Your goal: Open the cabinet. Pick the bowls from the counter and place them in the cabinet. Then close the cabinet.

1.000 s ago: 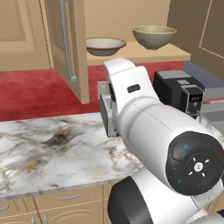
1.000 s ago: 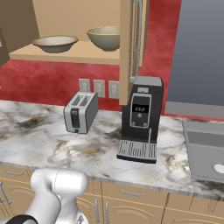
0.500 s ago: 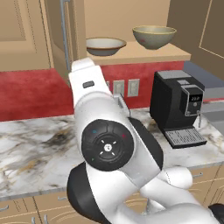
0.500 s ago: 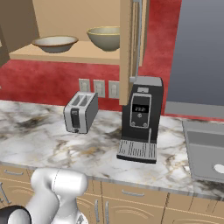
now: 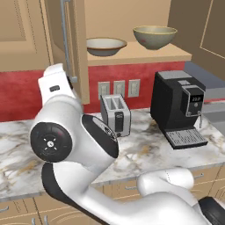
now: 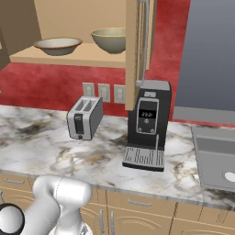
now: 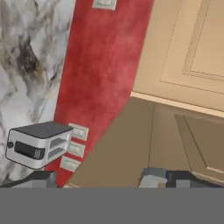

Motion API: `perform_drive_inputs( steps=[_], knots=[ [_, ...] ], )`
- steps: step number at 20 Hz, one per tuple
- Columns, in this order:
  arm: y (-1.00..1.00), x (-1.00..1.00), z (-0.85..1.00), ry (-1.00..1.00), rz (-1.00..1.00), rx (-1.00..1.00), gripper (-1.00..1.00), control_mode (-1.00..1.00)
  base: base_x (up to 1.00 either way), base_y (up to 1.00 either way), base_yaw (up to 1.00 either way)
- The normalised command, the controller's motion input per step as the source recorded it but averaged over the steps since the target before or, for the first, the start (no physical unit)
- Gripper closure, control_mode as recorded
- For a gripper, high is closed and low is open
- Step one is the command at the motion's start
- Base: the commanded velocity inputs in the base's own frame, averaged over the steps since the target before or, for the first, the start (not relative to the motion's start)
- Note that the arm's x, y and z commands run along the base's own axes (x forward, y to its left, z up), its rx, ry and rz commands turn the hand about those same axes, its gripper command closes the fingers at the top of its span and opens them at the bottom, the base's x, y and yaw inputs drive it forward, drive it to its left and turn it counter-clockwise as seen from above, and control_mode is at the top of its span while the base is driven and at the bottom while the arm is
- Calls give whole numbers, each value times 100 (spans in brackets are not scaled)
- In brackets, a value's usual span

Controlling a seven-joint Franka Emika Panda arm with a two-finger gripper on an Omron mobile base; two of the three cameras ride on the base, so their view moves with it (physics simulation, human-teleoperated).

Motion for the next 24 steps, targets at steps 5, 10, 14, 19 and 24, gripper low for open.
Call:
perform_drive_inputs(
  steps=[5,10,14,19,24],
  knots=[
    [33,54,0,-7,-7,0,-100,-100,0,0,0],
    [16,49,0,-8,-8,0,-100,-100,0,0,0],
    [1,32,0,-7,-10,0,-100,-100,0,0,0],
    [0,15,0,-6,-16,0,-100,-100,0,0,0],
    [0,14,0,-7,-18,-1,-100,-100,0,0,0]
  ],
)
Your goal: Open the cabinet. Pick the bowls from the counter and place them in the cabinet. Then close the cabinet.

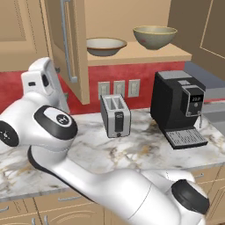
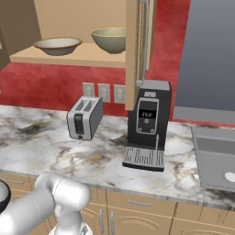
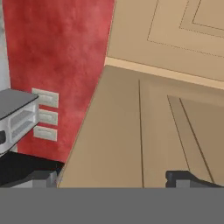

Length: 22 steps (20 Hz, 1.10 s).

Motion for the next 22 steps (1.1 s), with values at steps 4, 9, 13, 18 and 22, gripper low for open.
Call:
perform_drive_inputs(
  steps=[4,9,13,18,22],
  knots=[
    [-2,19,0,-7,-15,-3,-100,-100,0,0,0],
    [-22,19,0,-7,-8,0,-100,-100,0,0,0],
    [-36,13,3,-10,-2,0,-100,-100,0,0,0],
    [-46,12,10,-12,0,0,-100,-100,0,0,0],
    [-48,13,9,-12,0,0,-100,-100,0,0,0]
  ],
)
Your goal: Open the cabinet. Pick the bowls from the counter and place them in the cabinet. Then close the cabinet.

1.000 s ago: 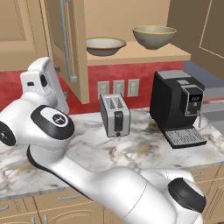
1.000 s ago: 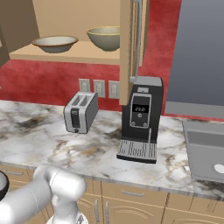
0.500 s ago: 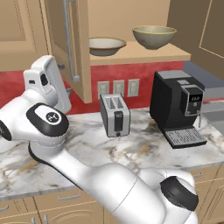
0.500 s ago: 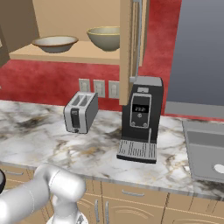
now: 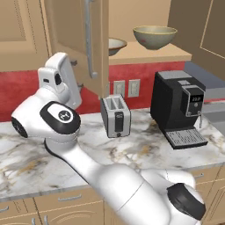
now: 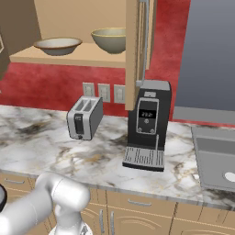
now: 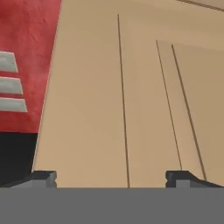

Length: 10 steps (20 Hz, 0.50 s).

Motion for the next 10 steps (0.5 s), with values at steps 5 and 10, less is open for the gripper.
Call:
perform_drive_inputs(
  steps=[5,10],
  knots=[
    [-59,23,8,-7,0,0,-100,-100,0,0,0],
    [-58,33,18,-3,0,0,-100,-100,0,0,0]
  ],
)
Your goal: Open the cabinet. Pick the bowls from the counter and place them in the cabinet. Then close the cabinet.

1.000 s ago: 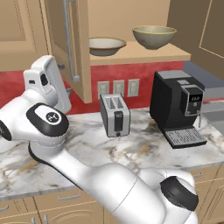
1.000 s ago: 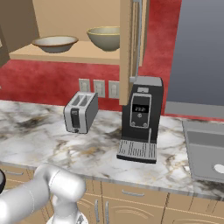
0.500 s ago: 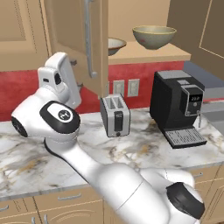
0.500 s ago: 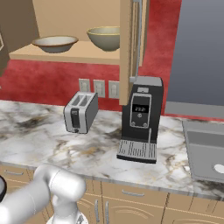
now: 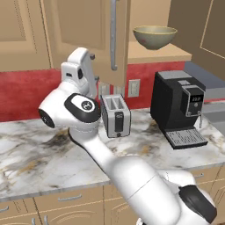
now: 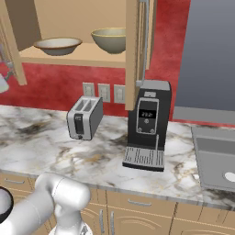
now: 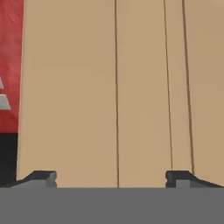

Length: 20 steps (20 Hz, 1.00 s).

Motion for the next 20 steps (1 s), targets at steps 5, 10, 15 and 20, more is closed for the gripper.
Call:
perform_drive_inputs(
  steps=[5,10,15,20],
  knots=[
    [-45,37,27,-5,0,0,-100,-100,0,0,0],
    [-26,54,25,-3,0,0,-100,-100,0,0,0],
    [-14,47,14,-4,1,0,-100,-100,0,0,0],
    [-9,47,9,-5,5,0,-100,-100,0,0,0]
  ],
)
